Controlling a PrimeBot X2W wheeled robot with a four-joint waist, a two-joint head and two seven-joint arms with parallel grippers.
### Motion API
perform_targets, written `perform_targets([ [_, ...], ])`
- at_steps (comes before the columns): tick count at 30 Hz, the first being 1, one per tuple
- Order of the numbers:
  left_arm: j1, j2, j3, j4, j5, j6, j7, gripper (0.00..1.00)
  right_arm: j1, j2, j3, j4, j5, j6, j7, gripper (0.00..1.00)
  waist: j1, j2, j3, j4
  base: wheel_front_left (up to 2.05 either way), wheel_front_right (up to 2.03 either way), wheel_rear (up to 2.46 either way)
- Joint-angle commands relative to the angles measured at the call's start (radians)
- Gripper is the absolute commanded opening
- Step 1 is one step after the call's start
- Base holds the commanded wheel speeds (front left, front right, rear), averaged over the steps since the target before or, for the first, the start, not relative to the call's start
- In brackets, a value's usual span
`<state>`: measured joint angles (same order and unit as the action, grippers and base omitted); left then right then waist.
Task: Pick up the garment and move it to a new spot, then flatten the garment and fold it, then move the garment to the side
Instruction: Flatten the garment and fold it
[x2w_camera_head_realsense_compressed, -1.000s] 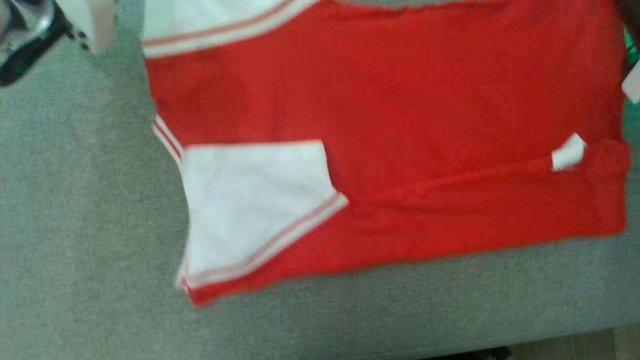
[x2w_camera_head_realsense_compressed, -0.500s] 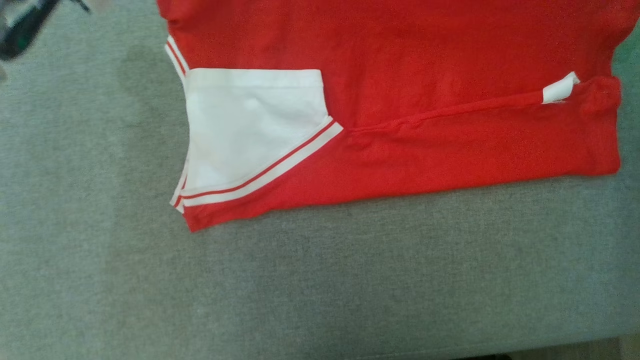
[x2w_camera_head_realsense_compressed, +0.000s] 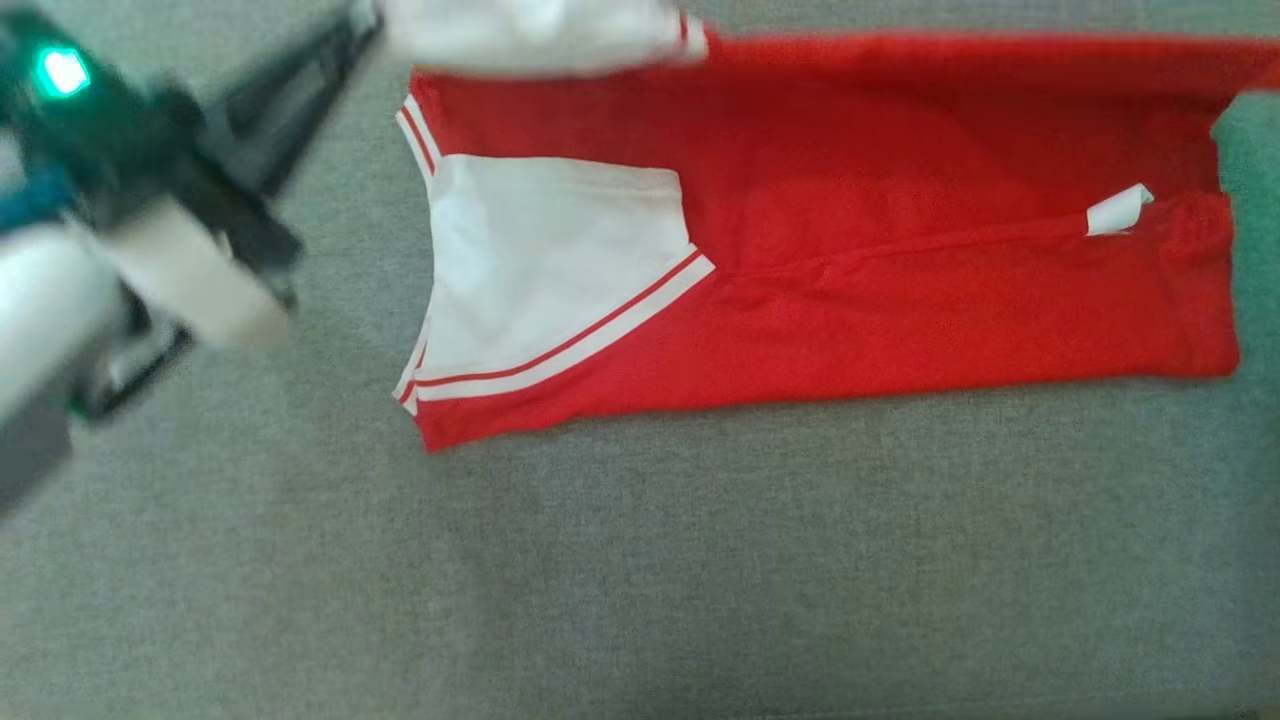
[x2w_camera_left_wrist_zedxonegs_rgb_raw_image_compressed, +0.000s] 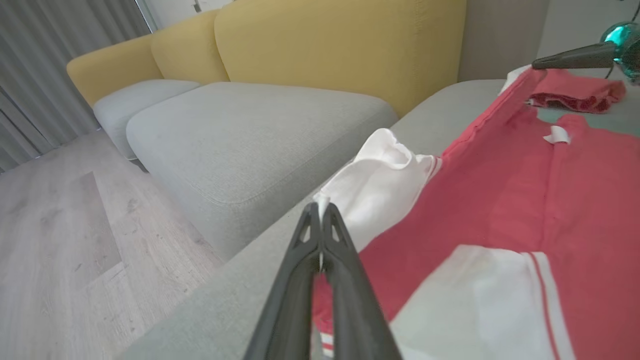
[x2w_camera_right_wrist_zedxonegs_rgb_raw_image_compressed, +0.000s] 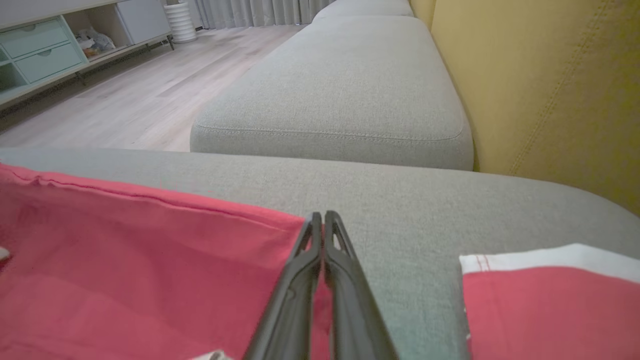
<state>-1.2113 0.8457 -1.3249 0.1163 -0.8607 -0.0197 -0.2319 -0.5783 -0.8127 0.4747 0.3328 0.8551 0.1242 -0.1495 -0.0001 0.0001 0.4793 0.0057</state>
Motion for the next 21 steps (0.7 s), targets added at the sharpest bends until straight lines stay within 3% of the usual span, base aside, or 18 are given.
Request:
perform_targets([
  [1,-0.005,0.056,0.047,-0.025,0.007,0.014,-0.011,0.0,0.041,-0.045,-0.01,-0.024,0.006,0.007,-0.011,0.0,0.0001,-0.0001,-0.007,0.004,0.0,0.0,0.0],
  [7,0.149,0.129,0.046,-0.184,0.034,0.118,-0.016,0.0,0.158,-0.031,-0.068,-0.062,-0.011,0.007,-0.015,0.0,0.0001,-0.0001,-0.022,0.012,0.0,0.0,0.0],
  [13,0.253,0.157,0.045,-0.295,0.039,0.201,-0.022,0.0,0.279,-0.026,-0.139,-0.113,-0.032,0.007,-0.006,0.0,0.0001,-0.0001,-0.025,0.03,0.0,0.0,0.0],
  [21,0.36,0.109,0.045,-0.3,0.063,0.231,-0.026,0.0,0.421,0.018,-0.246,-0.199,-0.096,0.007,0.044,0.0,0.0001,-0.0001,-0.008,0.04,0.0,0.0,0.0],
])
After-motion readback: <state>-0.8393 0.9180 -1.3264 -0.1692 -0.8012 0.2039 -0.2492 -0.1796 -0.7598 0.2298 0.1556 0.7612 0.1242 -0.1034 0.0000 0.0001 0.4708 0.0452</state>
